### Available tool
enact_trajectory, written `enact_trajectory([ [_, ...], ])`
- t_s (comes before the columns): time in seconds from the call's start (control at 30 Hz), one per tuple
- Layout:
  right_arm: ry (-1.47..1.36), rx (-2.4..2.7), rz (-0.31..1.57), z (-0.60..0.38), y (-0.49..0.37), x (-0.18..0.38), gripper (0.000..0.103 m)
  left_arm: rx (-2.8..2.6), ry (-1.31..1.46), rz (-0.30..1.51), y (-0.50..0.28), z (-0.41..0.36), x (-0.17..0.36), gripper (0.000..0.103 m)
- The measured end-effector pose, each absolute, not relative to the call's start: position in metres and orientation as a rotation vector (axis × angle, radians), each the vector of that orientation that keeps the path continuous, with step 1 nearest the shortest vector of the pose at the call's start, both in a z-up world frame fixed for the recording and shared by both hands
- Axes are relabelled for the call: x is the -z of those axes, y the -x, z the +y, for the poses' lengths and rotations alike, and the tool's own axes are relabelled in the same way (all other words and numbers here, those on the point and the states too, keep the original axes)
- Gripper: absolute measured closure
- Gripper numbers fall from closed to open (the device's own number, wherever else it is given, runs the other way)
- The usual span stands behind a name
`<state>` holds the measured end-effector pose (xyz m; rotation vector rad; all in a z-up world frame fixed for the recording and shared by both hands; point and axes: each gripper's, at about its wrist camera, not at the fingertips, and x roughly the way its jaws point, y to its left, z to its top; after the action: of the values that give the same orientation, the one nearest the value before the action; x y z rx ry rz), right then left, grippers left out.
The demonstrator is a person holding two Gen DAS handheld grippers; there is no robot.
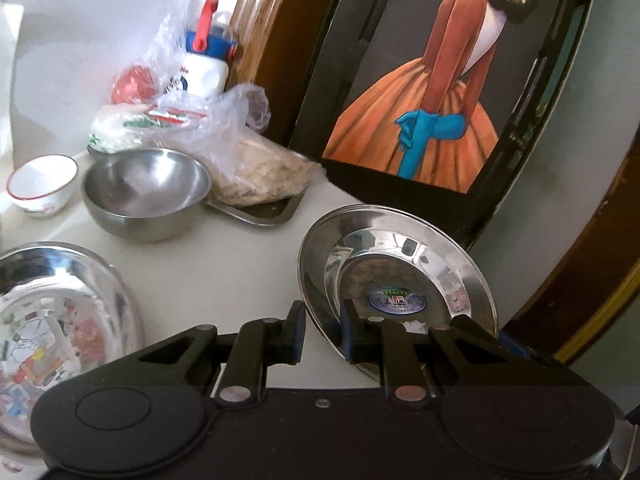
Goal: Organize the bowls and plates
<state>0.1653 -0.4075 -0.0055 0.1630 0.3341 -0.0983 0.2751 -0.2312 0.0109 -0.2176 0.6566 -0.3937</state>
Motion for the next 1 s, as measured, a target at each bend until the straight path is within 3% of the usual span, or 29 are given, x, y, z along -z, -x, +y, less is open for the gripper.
enact_trajectory([
  [0.53, -0.075, -0.015, 0.251, -0.321, -0.121, -0.039, 0.075, 0.360, 0.280, 0.538, -0.197, -0.145, -0.055, 0.084],
  [1.0, -0.079, -0.219, 0.293, -0.226, -0.156, -0.021, 0.075, 0.156, 0.328, 0.524, -0.183, -0.032, -0.049, 0.083],
])
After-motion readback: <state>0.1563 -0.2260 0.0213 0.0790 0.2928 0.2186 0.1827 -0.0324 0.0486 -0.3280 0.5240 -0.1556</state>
